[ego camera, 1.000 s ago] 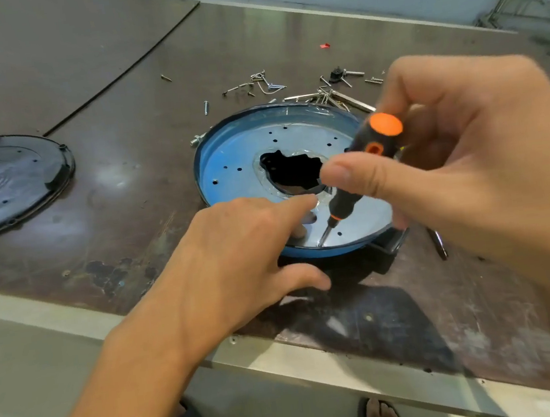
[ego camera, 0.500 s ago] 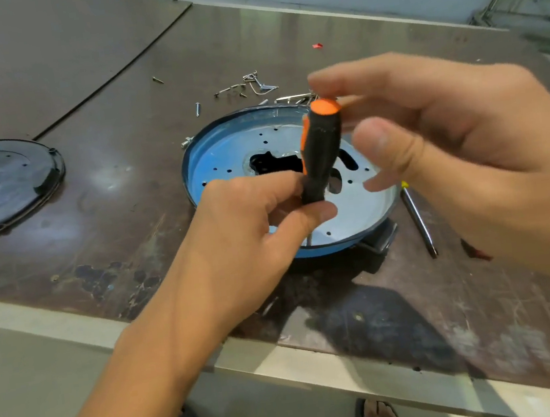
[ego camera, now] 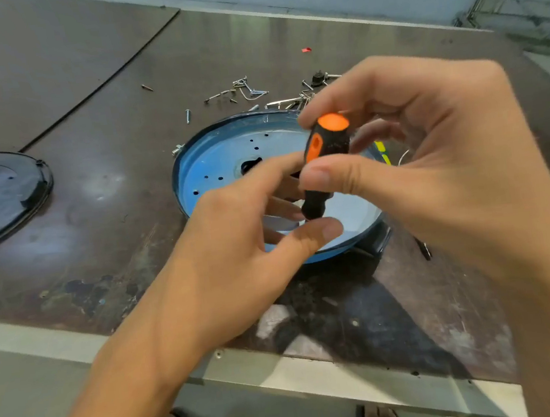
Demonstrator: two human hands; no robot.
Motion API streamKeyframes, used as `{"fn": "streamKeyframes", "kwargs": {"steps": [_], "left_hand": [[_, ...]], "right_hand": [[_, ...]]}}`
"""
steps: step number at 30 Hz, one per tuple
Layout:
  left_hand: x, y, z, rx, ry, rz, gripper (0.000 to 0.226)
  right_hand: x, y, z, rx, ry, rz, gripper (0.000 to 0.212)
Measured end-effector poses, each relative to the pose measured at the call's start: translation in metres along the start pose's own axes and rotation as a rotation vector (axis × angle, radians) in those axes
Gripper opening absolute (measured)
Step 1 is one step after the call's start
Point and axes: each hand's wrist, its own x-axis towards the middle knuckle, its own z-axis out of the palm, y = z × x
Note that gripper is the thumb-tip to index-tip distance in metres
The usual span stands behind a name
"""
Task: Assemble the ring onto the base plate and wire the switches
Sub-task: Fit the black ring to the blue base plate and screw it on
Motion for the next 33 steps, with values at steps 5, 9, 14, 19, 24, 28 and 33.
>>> {"fn": "streamKeyframes", "kwargs": {"steps": [5,9,14,19,24,28,33], "left_hand": [[0.001,0.005,0.004,-0.078,0.168,0.045,0.019],[0.002,0.002,0.004,-0.047,0.139,0.041,0.018],[0.003,-0.002,0.001,0.016,0.046,0.05,0.02],[0.002,-0.002,0.005,-0.078,0.113,0.039,0.031],[0.003,-0.003,0.012,-0.038,0.113,0.044,0.019],[0.002,-0.004,0.013,0.005,0.056,0.046,0.021],[0.003,-0.006,0.005,0.104,-0.032,0.007,0.025]], "right_hand": [[0.001,0.0,0.008,0.017,0.025,0.007,0.041],[-0.004,0.005,-0.001,0.227,-0.062,0.075,0.025],[-0.004,0.004,0.0,0.222,-0.031,0.073,0.023],[-0.001,0.001,0.007,0.103,0.111,0.053,0.025],[-0.002,0.006,0.006,0.248,0.008,0.087,0.017],[-0.007,0.015,0.004,0.507,-0.194,0.06,0.039],[-0.009,0.025,0.005,0.78,-0.251,0.12,0.042]]}}
